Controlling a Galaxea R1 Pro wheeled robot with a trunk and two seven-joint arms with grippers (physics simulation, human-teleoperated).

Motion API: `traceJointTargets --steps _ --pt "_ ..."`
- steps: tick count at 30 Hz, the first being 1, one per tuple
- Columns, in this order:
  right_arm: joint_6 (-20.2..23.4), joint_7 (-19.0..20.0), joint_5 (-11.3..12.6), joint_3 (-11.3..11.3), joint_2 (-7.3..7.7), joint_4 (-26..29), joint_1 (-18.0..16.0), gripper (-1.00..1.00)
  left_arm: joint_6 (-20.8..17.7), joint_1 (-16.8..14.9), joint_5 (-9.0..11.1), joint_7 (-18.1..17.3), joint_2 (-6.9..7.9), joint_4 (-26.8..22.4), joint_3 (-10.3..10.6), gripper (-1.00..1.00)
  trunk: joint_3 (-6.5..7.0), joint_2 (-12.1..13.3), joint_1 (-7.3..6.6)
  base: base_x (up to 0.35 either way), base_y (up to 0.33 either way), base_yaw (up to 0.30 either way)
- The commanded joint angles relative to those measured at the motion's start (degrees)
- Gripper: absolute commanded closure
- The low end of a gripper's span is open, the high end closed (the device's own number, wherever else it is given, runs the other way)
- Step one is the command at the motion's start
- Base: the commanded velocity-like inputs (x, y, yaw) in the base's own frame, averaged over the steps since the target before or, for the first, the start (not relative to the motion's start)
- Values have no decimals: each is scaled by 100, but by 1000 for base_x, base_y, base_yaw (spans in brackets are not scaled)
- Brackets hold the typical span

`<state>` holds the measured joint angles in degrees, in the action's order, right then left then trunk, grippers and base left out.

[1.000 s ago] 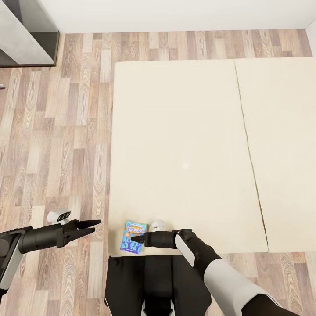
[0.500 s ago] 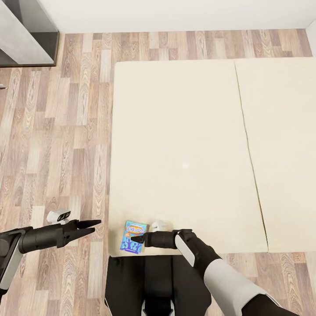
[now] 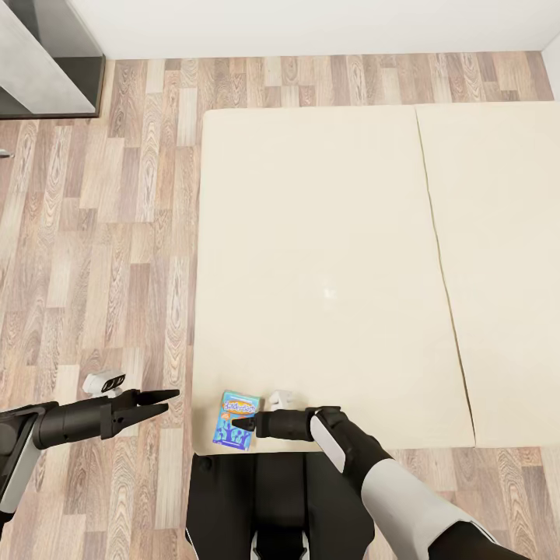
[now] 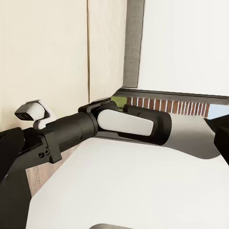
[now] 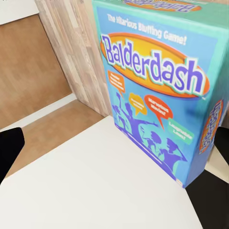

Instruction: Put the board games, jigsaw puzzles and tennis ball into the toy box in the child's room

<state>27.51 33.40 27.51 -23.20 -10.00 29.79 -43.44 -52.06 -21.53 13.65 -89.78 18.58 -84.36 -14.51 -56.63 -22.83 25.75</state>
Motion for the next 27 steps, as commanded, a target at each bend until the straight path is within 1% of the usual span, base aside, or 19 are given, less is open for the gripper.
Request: traceJointTargets --steps 1,3,6,8,11,27 --pt "33 -4 34 -4 0 1 -3 -100 -60 0 -3 -22 3 -2 0 -100 -5 -9 3 0 0 0" --pt "16 -7 35 -2 0 1 -2 -100 -61 1 -3 -22 2 -2 0 -100 -5 -9 3 0 0 0" --pt "-137 -8 39 -1 2 -6 -3 -100 -60 0 -3 -22 -1 -2 1 -100 -5 -9 3 0 0 0" --pt "-299 -8 62 -1 45 -19 -2 -100 -59 0 -3 -22 -2 -2 1 -100 -5 -9 3 0 0 0" --pt "-416 -4 77 -6 92 -28 0 -100 -60 0 -3 -22 -3 -2 2 -100 -5 -9 3 0 0 0" --pt "-500 -9 73 -18 121 -35 -4 -100 -59 0 -3 -22 -5 -2 4 -100 -5 -9 3 0 1 0"
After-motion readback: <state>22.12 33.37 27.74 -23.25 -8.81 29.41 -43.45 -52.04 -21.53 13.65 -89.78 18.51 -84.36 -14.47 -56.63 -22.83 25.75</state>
